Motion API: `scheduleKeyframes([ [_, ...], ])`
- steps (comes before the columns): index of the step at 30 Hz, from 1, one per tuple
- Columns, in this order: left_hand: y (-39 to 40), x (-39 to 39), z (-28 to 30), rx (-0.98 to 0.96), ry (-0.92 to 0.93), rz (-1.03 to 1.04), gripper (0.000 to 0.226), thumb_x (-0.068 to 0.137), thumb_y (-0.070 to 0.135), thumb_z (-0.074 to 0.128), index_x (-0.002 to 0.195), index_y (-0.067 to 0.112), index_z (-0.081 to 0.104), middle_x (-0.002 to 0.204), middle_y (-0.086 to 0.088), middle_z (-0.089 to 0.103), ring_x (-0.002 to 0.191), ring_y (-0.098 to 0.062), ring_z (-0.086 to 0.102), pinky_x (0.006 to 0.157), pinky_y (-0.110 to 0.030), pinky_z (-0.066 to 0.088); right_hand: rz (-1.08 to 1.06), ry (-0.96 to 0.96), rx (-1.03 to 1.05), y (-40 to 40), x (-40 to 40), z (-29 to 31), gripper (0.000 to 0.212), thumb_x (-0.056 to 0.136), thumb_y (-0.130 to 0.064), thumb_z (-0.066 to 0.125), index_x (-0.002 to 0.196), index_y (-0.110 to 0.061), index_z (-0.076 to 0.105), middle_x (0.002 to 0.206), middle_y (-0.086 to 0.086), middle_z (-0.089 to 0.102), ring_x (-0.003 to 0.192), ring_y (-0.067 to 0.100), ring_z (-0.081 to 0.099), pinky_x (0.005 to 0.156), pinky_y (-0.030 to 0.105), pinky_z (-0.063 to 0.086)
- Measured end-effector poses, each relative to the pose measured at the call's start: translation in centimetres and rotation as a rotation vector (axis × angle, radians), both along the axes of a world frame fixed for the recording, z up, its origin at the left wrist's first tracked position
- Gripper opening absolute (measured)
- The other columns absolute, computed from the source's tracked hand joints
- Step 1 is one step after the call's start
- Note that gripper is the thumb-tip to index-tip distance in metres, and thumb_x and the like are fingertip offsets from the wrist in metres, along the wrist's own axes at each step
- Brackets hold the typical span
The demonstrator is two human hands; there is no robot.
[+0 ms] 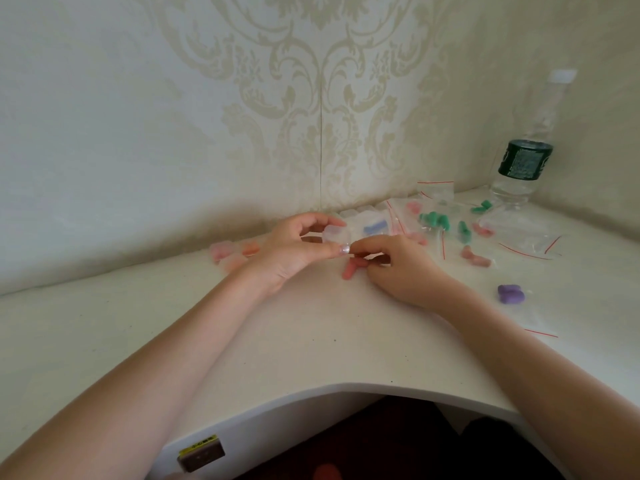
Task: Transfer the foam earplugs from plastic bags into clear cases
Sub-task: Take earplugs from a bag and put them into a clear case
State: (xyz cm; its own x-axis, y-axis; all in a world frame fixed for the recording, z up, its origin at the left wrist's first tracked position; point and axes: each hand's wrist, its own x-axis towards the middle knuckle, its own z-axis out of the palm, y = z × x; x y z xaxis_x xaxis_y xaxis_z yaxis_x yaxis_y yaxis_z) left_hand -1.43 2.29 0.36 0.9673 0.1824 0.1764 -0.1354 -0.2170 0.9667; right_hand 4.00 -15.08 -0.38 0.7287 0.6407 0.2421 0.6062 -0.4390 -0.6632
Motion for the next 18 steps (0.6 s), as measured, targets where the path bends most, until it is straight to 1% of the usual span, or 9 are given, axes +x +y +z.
scheduleKeyframes([
  [2,0.1,0.0,0.1,0.003,0.0,0.007,0.03,0.071,0.007,0.079,0.092,0.027,0.07,0.096,0.007,0.068,0.09,-0.008,0.065,0.093,-0.026,0.049,-0.131,0.015,0.117,0.2,0.3,0.0,0.041,0.084,0.003,0.048,0.1,-0.028,0.07,0.091,-0.016,0.066,0.088,-0.001,0.06,0.077,0.011,0.043],
  [4,0.1,0.0,0.1,-0.014,0.001,0.004,0.03,0.07,0.008,0.08,0.092,0.027,0.07,0.092,0.008,0.069,0.088,-0.007,0.066,0.093,-0.027,0.049,-0.197,-0.031,0.293,0.2,0.4,0.2,0.042,0.081,0.006,0.05,0.094,-0.031,0.067,0.093,-0.01,0.064,0.082,0.002,0.06,0.073,0.013,0.046],
  [6,0.0,0.0,0.1,-0.056,0.003,-0.016,0.029,0.069,0.01,0.081,0.091,0.026,0.071,0.091,0.006,0.07,0.09,-0.008,0.066,0.094,-0.029,0.05,-0.114,-0.049,0.368,0.0,0.2,0.5,0.042,0.083,0.004,0.057,0.103,-0.032,0.064,0.1,-0.009,0.062,0.083,0.001,0.059,0.074,0.015,0.05],
  [9,-0.1,0.1,-0.1,-0.035,-0.02,-0.018,0.028,0.068,0.016,0.084,0.089,0.028,0.07,0.091,0.005,0.07,0.088,-0.008,0.067,0.086,-0.025,0.053,0.021,-0.077,0.284,0.1,-0.2,0.6,0.039,0.086,-0.002,0.064,0.109,-0.033,0.066,0.107,-0.011,0.061,0.091,-0.002,0.059,0.077,0.013,0.05],
  [10,-0.2,0.2,-0.3,0.054,-0.061,0.031,0.027,0.068,0.018,0.084,0.089,0.029,0.07,0.089,0.008,0.068,0.081,-0.003,0.066,0.08,-0.02,0.052,0.03,-0.078,0.257,0.1,-0.2,0.5,0.033,0.087,-0.004,0.064,0.106,-0.03,0.068,0.105,-0.01,0.064,0.093,-0.004,0.059,0.077,0.012,0.049],
  [12,-0.2,0.4,-0.6,0.345,-0.211,0.179,0.036,0.065,0.023,0.086,0.097,0.028,0.069,0.089,0.011,0.06,0.067,0.0,0.059,0.07,-0.014,0.047,0.02,-0.033,0.239,0.3,-0.3,0.2,0.024,0.09,-0.007,0.06,0.104,-0.023,0.071,0.088,-0.007,0.073,0.093,-0.004,0.062,0.082,0.016,0.05],
  [13,-0.2,0.5,-0.8,0.489,-0.297,0.231,0.045,0.063,0.022,0.087,0.105,0.024,0.068,0.091,0.01,0.056,0.065,0.0,0.056,0.069,-0.015,0.047,0.004,0.018,0.245,0.3,-0.4,0.1,0.024,0.091,-0.009,0.057,0.105,-0.022,0.071,0.078,-0.005,0.074,0.092,-0.001,0.064,0.085,0.019,0.05],
  [15,-0.1,0.6,-1.0,0.687,-0.437,0.264,0.052,0.063,0.016,0.086,0.11,0.014,0.065,0.094,0.008,0.051,0.065,0.0,0.051,0.069,-0.018,0.046,-0.008,0.128,0.294,0.4,-0.6,0.1,0.02,0.093,-0.013,0.056,0.108,-0.019,0.068,0.07,-0.001,0.073,0.089,0.008,0.068,0.086,0.023,0.051],
  [18,-0.7,0.4,-1.0,0.812,-0.542,0.271,0.039,0.066,0.013,0.084,0.097,0.006,0.061,0.09,0.009,0.045,0.064,-0.001,0.046,0.06,-0.014,0.036,-0.022,0.264,0.406,0.9,-1.0,0.3,0.022,0.092,-0.022,0.061,0.111,-0.01,0.064,0.068,-0.003,0.073,0.07,0.015,0.071,0.069,0.013,0.05],
])
